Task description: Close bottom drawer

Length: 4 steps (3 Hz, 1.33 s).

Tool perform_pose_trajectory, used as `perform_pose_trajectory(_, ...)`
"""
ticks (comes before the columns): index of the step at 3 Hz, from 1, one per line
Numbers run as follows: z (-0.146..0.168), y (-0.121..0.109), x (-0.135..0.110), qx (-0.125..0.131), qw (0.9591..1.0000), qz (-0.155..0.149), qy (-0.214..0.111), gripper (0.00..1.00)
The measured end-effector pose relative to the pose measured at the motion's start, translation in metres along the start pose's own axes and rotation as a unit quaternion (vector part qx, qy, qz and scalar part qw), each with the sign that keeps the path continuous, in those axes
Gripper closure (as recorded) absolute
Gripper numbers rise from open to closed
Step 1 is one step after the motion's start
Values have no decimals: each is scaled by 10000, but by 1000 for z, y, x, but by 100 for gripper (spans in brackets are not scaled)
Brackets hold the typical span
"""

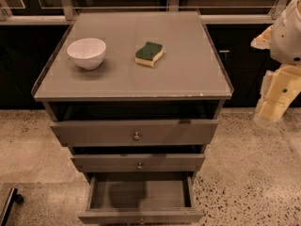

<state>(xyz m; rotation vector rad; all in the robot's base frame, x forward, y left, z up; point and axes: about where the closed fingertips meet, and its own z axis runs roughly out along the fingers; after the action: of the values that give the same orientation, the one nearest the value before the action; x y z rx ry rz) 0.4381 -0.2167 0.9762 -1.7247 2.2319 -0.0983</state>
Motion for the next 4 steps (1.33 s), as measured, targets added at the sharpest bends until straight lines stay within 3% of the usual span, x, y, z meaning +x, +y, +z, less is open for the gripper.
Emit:
perform_pose_trajectory(1,0,1,1,63,10000,1,-51,0)
perform_pose_trajectory(2,34,15,24,-61,9991,141,-385,0)
perform_pose_trajectory(3,107,51,57,-384,9922,469,-1086,0)
perform_pose_trajectory(4,205,100,77,-816,9756,928,-1815,0)
